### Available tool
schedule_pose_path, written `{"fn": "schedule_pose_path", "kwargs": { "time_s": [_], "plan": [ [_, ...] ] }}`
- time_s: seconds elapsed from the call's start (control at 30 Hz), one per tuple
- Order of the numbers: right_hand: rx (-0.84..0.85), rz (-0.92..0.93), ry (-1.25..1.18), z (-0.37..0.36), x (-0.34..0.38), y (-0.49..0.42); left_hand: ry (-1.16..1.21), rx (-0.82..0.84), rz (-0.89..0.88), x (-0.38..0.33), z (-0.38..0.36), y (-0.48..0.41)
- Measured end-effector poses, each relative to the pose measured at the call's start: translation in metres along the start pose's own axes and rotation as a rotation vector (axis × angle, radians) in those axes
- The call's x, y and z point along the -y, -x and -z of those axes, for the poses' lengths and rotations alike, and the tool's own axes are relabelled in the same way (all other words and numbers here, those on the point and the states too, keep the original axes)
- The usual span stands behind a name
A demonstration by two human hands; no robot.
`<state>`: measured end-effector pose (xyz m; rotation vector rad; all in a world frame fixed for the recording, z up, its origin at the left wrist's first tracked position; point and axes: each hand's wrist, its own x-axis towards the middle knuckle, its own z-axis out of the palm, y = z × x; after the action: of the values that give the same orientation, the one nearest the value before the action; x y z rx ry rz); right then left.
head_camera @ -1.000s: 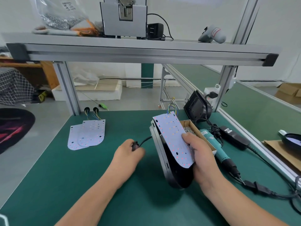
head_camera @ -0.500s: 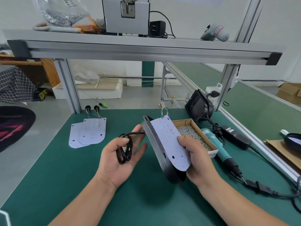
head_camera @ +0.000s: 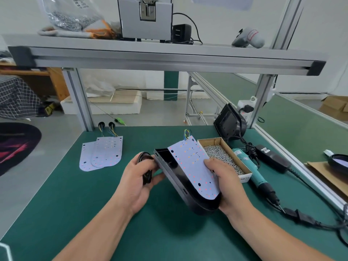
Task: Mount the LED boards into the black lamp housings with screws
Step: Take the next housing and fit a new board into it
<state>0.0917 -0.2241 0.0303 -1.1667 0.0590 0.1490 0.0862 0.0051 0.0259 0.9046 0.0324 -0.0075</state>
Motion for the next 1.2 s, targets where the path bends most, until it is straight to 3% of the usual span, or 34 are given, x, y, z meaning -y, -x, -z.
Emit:
{"fn": "schedule_pose_path", "kwargs": {
  "time_s": [0.17, 0.37, 0.87, 0.97, 1.1, 1.2],
  "plan": [
    [0.075, -0.02, 0.065, 0.001, 0.005, 0.001, -0.054, 0.009, -0.03, -0.003, 0.006, -0.004],
    [0.143, -0.072, 0.177, 0.007, 0.014, 0.001, -0.015, -0.115, -0.045, -0.006, 0.022, -0.013],
    [0.244, 0.139, 0.962, 0.005, 0.022, 0.004, 0.077, -0.335, -0.04, -0.013, 0.033, -0.022],
    [0.211, 0.166, 1.053, 0.004, 0.015, 0.004, 0.069, -0.316, -0.054, -0.015, 0.032, -0.021],
    [0.18, 0.374, 1.0, -0.008, 0.012, 0.012, 0.04, -0.293, -0.055, -0.015, 0.032, -0.021],
    [0.252, 0.443, 0.922, -0.025, 0.014, 0.02, 0.047, -0.285, -0.092, -0.013, 0.029, -0.023]
  ]
}}
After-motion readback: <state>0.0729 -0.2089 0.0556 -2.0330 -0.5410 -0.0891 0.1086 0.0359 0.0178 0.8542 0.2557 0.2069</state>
